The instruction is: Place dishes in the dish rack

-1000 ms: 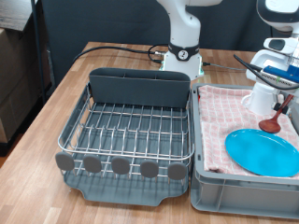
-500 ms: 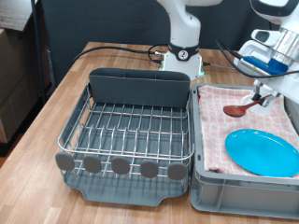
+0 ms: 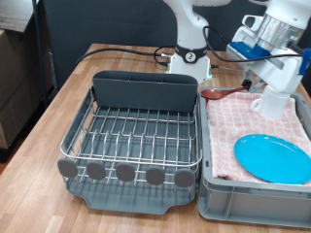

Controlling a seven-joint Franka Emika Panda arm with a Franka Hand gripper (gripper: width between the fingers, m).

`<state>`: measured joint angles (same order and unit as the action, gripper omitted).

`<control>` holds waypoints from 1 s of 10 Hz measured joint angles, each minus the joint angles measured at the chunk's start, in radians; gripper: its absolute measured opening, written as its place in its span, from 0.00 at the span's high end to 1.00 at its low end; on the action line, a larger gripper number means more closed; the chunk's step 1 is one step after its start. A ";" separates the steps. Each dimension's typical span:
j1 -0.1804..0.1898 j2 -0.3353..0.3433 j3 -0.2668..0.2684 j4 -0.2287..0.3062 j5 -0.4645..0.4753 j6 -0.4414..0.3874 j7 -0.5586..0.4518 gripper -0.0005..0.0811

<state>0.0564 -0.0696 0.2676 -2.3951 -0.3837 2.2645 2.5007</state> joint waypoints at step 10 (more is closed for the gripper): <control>-0.007 -0.191 -0.103 -0.164 0.083 -0.083 0.095 0.88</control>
<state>0.0493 -0.2602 0.1650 -2.5591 -0.3005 2.1815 2.5957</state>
